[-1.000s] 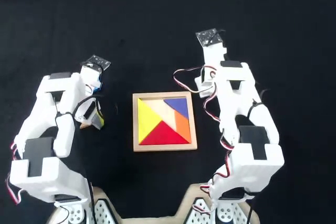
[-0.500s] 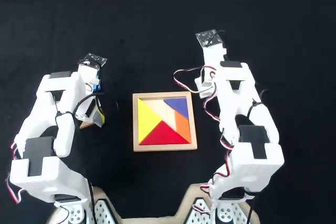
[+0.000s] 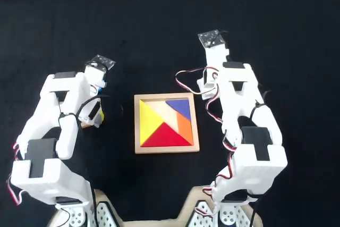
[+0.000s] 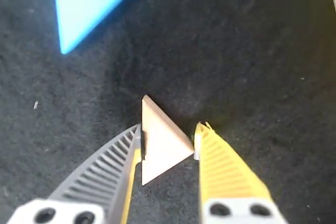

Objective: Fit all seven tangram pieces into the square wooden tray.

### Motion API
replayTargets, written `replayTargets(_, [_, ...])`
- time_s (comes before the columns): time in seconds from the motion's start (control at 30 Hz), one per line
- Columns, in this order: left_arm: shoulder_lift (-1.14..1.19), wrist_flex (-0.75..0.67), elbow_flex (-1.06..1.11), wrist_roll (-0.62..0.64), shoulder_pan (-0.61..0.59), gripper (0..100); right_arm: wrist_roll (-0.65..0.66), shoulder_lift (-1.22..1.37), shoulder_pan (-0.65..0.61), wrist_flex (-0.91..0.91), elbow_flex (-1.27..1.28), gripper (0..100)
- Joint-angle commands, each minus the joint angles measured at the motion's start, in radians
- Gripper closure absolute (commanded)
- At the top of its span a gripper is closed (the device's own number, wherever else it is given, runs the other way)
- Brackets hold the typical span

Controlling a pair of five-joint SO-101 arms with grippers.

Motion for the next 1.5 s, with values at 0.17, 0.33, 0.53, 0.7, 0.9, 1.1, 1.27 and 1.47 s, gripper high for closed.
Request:
replayTargets(0.17, [-0.008,0.018,-0.031,-0.012,0.018,94,0.005,-0.007,0.012,-0.014,-0.015,98.6])
replayTargets(0.33, [-0.009,0.175,-0.116,-0.008,0.084,94,0.003,-0.015,0.029,-0.014,-0.015,98.6])
replayTargets(0.53, [-0.011,0.374,-0.381,-0.014,0.171,97,-0.101,-0.016,0.135,-0.014,-0.058,98.6])
replayTargets(0.7, [-0.011,0.459,-0.59,-0.199,0.306,97,-0.25,-0.007,0.272,-0.064,-0.087,98.6])
replayTargets(0.9, [0.002,0.526,-0.704,-0.529,0.51,97,-0.353,-0.004,0.365,-0.13,-0.084,98.6])
replayTargets(1.1, [0.04,0.525,-0.647,-0.684,0.7,97,-0.364,0.038,0.376,-0.17,-0.084,98.6])
replayTargets(1.27, [0.132,0.528,-0.645,-0.746,0.783,97,-0.364,0.044,0.376,-0.166,-0.096,98.6])
replayTargets(1.47, [0.16,0.499,-0.55,-0.752,0.854,97,-0.364,0.044,0.376,-0.167,-0.096,98.6])
